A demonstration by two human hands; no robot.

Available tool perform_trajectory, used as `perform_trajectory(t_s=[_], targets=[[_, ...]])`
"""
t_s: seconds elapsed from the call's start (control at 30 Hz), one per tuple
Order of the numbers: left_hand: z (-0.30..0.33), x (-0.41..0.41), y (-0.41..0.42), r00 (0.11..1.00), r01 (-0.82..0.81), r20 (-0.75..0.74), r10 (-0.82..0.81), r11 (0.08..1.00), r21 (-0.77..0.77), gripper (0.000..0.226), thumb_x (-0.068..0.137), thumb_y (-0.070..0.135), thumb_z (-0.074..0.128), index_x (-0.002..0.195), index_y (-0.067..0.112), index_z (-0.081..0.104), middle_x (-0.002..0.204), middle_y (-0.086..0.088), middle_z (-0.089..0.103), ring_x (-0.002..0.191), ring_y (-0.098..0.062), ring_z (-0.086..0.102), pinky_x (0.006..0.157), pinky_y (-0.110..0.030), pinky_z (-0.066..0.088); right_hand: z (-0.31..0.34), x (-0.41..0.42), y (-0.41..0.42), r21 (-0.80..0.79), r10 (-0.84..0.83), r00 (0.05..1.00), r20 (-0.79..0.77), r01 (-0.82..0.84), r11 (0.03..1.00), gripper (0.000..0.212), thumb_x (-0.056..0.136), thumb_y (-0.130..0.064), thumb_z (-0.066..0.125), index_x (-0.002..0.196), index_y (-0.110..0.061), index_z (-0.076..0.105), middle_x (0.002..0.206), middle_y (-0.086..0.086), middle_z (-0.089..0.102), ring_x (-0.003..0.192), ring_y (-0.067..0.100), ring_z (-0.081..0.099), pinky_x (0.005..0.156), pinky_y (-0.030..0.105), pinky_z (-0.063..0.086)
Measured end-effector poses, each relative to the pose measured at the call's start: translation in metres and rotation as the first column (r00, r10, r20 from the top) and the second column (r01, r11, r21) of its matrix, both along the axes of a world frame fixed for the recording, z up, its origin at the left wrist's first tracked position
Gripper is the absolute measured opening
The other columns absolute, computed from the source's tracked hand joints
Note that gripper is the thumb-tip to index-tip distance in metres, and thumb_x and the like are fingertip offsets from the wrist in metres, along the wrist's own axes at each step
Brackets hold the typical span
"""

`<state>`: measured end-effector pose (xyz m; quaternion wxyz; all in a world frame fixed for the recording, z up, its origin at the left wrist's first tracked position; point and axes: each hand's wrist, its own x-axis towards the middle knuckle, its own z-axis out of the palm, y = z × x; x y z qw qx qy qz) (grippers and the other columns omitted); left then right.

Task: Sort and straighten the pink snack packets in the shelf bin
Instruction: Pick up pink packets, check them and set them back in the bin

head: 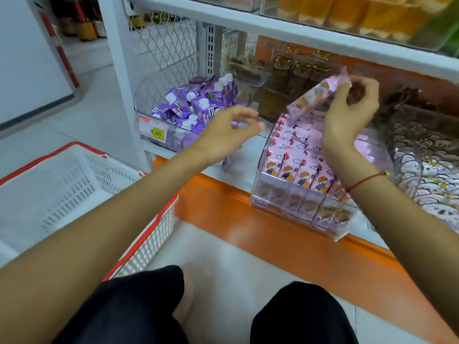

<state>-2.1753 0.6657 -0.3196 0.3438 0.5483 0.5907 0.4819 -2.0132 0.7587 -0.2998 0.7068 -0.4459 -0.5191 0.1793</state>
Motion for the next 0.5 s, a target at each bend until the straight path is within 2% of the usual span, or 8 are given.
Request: perform_trajectory(t_s=[0.03, 0.1, 0.13, 0.2, 0.27, 0.33, 0.5], targets=[[0.001, 0.006, -0.005, 0.999, -0.018, -0.042, 0.021, 0.998, 0.068, 0.041, 0.091, 0.026, 0.065, 0.128, 0.014, 0.055, 0.126, 0.0, 0.059, 0.105, -0.011, 0.057, 0.084, -0.024, 0.049, 0.0, 0.002, -0.016, 0.002, 0.049, 0.999, -0.023, -0.049, 0.999, 0.006, 0.093, 0.0, 0.05, 0.092, -0.006, 0.052, 0.08, -0.006, 0.054, 0.068, -0.009, 0.052, 0.071, 0.011, 0.041], [0.003, 0.019, -0.018, 0.99, 0.042, -0.143, -0.02, 0.987, 0.155, 0.052, 0.09, 0.031, 0.064, 0.137, 0.017, 0.047, 0.139, 0.003, 0.051, 0.119, -0.009, 0.051, 0.097, -0.024, 0.043, 0.002, 0.003, -0.045, -0.103, 0.185, 0.978, -0.091, -0.194, 0.976, 0.005, 0.094, -0.002, 0.052, 0.093, -0.005, 0.055, 0.079, -0.001, 0.055, 0.067, 0.001, 0.053, 0.067, 0.018, 0.045], [0.004, 0.025, -0.023, 0.976, 0.091, -0.209, -0.056, 0.982, 0.164, 0.054, 0.09, 0.034, 0.064, 0.138, 0.019, 0.046, 0.139, 0.004, 0.052, 0.121, -0.009, 0.051, 0.099, -0.025, 0.042, 0.003, 0.003, -0.056, -0.171, 0.249, 0.957, -0.146, -0.272, 0.947, 0.006, 0.095, -0.003, 0.052, 0.093, -0.007, 0.057, 0.079, 0.001, 0.055, 0.067, 0.006, 0.053, 0.065, 0.02, 0.046], [0.003, 0.029, -0.031, 0.945, 0.145, -0.316, -0.083, 0.973, 0.181, 0.049, 0.088, 0.034, 0.067, 0.133, 0.02, 0.052, 0.126, 0.007, 0.061, 0.114, -0.01, 0.057, 0.094, -0.027, 0.046, 0.006, 0.004, -0.072, -0.27, 0.334, 0.902, -0.273, -0.405, 0.874, 0.01, 0.096, -0.005, 0.05, 0.092, -0.009, 0.058, 0.077, 0.002, 0.055, 0.066, 0.007, 0.053, 0.06, 0.017, 0.047], [0.001, 0.026, -0.036, 0.952, 0.131, -0.298, -0.061, 0.966, 0.222, 0.044, 0.084, 0.03, 0.073, 0.125, 0.02, 0.059, 0.114, 0.01, 0.065, 0.105, -0.008, 0.06, 0.089, -0.03, 0.05, 0.01, 0.006, -0.079, -0.319, 0.378, 0.843, -0.383, -0.504, 0.803, 0.011, 0.097, -0.006, 0.049, 0.098, -0.006, 0.059, 0.079, 0.003, 0.058, 0.067, 0.008, 0.056, 0.062, 0.016, 0.049], [-0.002, 0.023, -0.04, 0.966, 0.089, -0.258, -0.021, 0.963, 0.254, 0.041, 0.079, 0.029, 0.078, 0.118, 0.023, 0.065, 0.107, 0.013, 0.067, 0.1, -0.004, 0.062, 0.09, -0.033, 0.051, 0.012, 0.01, -0.082, -0.362, 0.414, 0.803, -0.428, -0.572, 0.736, 0.013, 0.097, -0.007, 0.049, 0.104, -0.003, 0.06, 0.083, 0.004, 0.062, 0.07, 0.008, 0.06, 0.066, 0.016, 0.051], [-0.012, 0.024, -0.043, 0.974, 0.002, -0.219, 0.056, 0.967, 0.255, 0.04, 0.071, 0.035, 0.082, 0.109, 0.033, 0.069, 0.098, 0.02, 0.07, 0.089, 0.005, 0.063, 0.084, -0.03, 0.054, 0.009, 0.019, -0.085, -0.454, 0.491, 0.794, -0.358, -0.608, 0.652, 0.012, 0.096, -0.013, 0.054, 0.095, -0.013, 0.066, 0.086, -0.002, 0.068, 0.076, 0.006, 0.064, 0.07, 0.016, 0.053]])
